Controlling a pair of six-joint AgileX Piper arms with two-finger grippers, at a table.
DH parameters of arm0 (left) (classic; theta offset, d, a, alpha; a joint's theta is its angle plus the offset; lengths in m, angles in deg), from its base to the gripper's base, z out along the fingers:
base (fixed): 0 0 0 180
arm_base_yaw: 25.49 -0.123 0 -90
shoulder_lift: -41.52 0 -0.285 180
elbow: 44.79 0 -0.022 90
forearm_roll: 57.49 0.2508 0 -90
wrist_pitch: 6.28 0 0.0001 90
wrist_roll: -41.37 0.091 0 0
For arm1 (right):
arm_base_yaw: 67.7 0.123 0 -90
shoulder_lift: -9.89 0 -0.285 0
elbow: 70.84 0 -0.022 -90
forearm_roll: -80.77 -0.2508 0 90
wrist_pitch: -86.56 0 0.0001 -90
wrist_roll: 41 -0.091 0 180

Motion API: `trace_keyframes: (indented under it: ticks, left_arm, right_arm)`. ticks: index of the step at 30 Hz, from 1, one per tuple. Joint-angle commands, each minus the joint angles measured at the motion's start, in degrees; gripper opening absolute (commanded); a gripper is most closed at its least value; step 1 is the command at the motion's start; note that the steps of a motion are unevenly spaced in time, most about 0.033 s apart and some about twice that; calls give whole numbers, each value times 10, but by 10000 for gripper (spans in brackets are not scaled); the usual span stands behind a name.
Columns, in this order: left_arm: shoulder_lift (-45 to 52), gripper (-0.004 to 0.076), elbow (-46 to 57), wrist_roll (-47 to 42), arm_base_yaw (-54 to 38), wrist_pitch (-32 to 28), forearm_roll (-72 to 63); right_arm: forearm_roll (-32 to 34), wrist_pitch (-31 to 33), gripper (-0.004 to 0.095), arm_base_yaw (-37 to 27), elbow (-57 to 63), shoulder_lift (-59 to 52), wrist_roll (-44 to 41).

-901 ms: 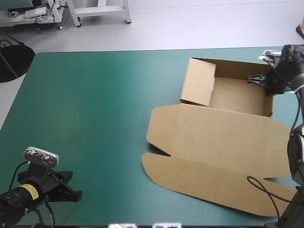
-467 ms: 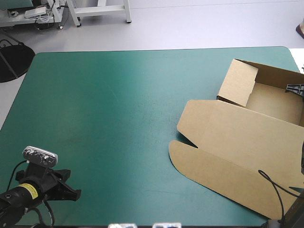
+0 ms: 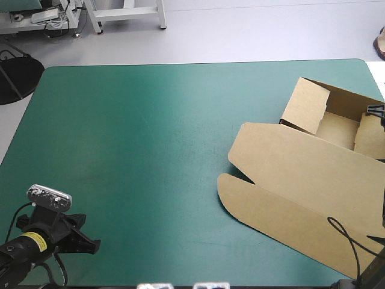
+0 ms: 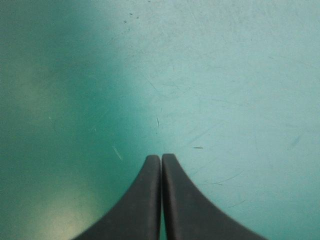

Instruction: Fold the box

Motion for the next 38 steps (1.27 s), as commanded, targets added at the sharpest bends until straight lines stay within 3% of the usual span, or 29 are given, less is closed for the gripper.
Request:
trace_keyframes:
  ticks: [1, 6, 8, 15, 21, 27, 32, 38]
  left_arm:
    - [-3, -8, -14, 0, 2, -27, 0]
    - [-3, -8, 2, -6, 2, -34, -2]
    - [-3, -9, 19, -6, 2, -40, -2]
    - [39, -8, 72, -6, 2, -103, -39]
    - [87, -8, 105, -4, 2, -145, -46]
    - [114, -8, 118, -3, 2, -157, -49]
    - [115, -8, 118, -3, 2, -155, -50]
    - [115, -8, 118, -3, 2, -155, -50]
  right_arm:
    - [-1, 8, 490, -4, -20, -92, 8]
    - [-87, 8, 483, -4, -19, -194, 15]
    - [-123, 8, 435, -4, -12, -246, 16]
    - [-269, 6, -21, -4, 117, -456, 80]
    - [-291, -80, -13, 33, 347, -670, 128]
    - [-280, -120, -13, 58, 562, -827, 147]
    - [-286, -133, -13, 60, 647, -863, 148]
    - [-329, -140, -13, 95, 683, -863, 207]
